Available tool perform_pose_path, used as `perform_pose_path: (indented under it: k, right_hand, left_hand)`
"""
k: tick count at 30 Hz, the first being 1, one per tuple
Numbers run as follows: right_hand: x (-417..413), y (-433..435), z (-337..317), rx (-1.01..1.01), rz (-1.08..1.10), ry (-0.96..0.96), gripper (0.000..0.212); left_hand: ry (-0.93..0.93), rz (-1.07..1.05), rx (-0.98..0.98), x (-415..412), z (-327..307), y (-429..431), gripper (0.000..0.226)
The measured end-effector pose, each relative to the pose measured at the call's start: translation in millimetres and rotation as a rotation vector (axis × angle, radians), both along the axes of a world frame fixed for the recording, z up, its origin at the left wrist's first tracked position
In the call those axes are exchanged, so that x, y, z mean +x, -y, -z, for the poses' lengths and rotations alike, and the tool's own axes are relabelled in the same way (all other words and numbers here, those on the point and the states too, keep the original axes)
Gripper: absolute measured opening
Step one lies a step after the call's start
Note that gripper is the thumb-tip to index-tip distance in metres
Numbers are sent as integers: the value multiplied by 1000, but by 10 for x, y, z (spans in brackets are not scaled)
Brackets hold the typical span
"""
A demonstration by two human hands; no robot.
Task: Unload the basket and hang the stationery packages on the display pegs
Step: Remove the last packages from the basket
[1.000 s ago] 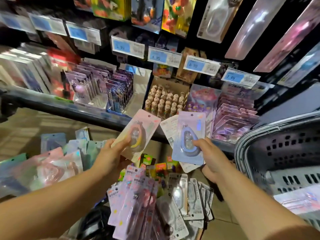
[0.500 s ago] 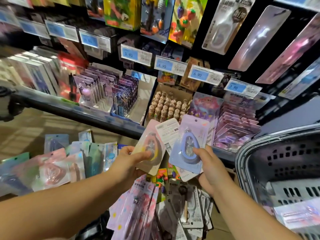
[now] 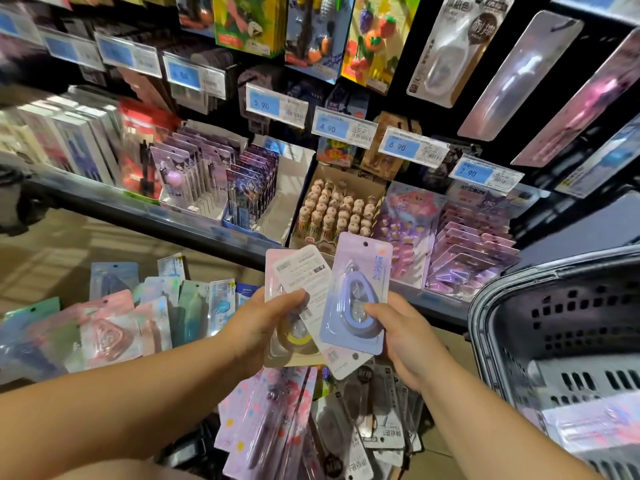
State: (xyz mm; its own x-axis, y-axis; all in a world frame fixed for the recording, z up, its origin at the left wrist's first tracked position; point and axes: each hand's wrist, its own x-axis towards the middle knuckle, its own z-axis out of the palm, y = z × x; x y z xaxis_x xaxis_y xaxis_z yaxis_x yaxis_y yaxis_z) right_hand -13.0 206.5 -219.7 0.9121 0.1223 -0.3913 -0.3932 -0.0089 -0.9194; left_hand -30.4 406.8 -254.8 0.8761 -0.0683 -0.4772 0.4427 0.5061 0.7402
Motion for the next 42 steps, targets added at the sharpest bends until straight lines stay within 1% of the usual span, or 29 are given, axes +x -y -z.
perform_pose_path:
  k: [2,4,6,9,10,11,13,14,17,20,21,23,26,30,32,35,38,40,42]
  right_hand:
    - [27,27,4,10,39,-6,21]
    - [58,74,12,19,68,0,25]
    - [87,140,32,8,79,37,39]
    - [113,243,39,-57,104,122,75]
    - [112,261,30,-100,90,158,78]
    - [105,270,18,-144,68,185,71]
    - [84,284,23,-224,14,186,47]
    - [74,290,48,-259,-6,174,40]
    - [21,281,85,-315,-43,171,36]
    - [-34,232,103,-375,-106,222,29]
    - [-54,213,93,-378,-140,237,28]
    - [-93,180,83,-357,-179,273,36]
    - [-131,148,66,-411,-199,333,42]
    - [-150,116,54,-405,-135,356,40]
    - [-149,112,36,-397,-120,360,36]
    - [-159,123,24,-377,-135,375,37]
    - [-174,131,24,-364,-148,375,35]
    - [-177,145,32,-362,-137,387,37]
    - [-173,162,47,-362,-120,408,44]
  left_hand:
    - [-28,-62,26,14,9,-16,38]
    - [-41,-120,22,21,-4,-42,26]
    - [-57,-159,20,30,-19,-79,19]
    - [-95,-217,46,55,-12,-142,31]
    - [-108,-234,43,57,-11,-158,33]
    - [-115,-245,32,55,-23,-174,33]
    - [-138,-243,11,56,-40,-195,31]
    - [-142,-237,-7,59,-49,-194,31]
    - [-125,-237,-60,62,-63,-187,33]
    - [-120,-222,-110,56,-96,-151,24]
    - [-121,-218,-128,53,-106,-135,21]
    - [-119,-211,-150,48,-123,-96,17]
    - [-119,-182,-145,48,-156,-34,13]
    - [-133,-143,-149,49,-162,-4,14]
    - [-152,-127,-140,52,-148,-1,18]
    - [-167,-106,-139,40,-149,15,22]
    - [-175,-85,-99,27,-166,30,20]
    - [-182,-76,-78,28,-175,41,20]
    - [-189,-64,-62,26,-162,39,20]
